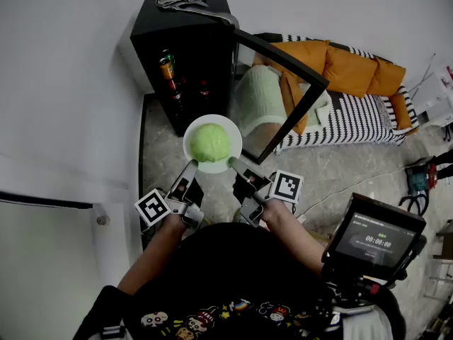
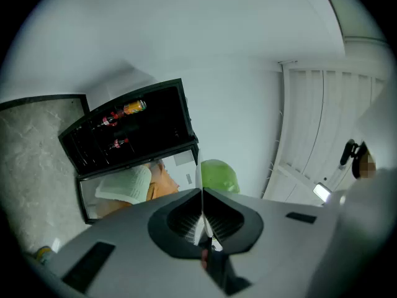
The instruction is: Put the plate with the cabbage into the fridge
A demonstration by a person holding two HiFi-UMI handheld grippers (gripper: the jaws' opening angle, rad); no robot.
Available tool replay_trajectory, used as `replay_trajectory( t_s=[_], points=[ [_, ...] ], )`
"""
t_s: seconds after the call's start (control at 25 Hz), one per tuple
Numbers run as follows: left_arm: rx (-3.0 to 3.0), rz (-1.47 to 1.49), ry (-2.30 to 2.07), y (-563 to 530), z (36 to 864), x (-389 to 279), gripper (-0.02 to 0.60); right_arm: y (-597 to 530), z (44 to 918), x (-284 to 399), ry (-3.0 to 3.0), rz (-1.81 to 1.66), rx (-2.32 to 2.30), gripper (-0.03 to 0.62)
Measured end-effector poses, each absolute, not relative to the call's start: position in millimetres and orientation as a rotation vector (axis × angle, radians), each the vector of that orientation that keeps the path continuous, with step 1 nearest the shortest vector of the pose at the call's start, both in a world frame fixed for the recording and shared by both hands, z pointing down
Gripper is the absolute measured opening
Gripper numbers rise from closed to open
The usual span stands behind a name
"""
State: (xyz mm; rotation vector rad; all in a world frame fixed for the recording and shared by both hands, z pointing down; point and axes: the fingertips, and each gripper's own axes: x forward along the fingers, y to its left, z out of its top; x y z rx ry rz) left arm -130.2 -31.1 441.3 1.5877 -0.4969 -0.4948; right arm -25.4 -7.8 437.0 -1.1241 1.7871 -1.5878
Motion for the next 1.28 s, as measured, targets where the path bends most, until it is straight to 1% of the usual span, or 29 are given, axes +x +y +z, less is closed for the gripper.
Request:
replay_trajectory(
  t_s=[0.48,0.88,1.08,1.28],
  points=[
    [1.576,-0.506,-0.514,-22,454,-119,0.011,-1,449,-15,1.787,-1.609,-1.094,0.017],
    [1.567,-0.531,-0.586,-15,450,-70,0.011,1,450,35,1.798,-1.679,-1.031,0.017],
    [1.539,-0.532,-0.628,-45,461,-43,0.011,-33,462,64,1.808,-1.720,-1.017,0.017],
    [1.525,-0.525,-0.648,-43,467,-41,0.011,-33,466,66,1.808,-1.732,-0.999,0.017]
  ],
)
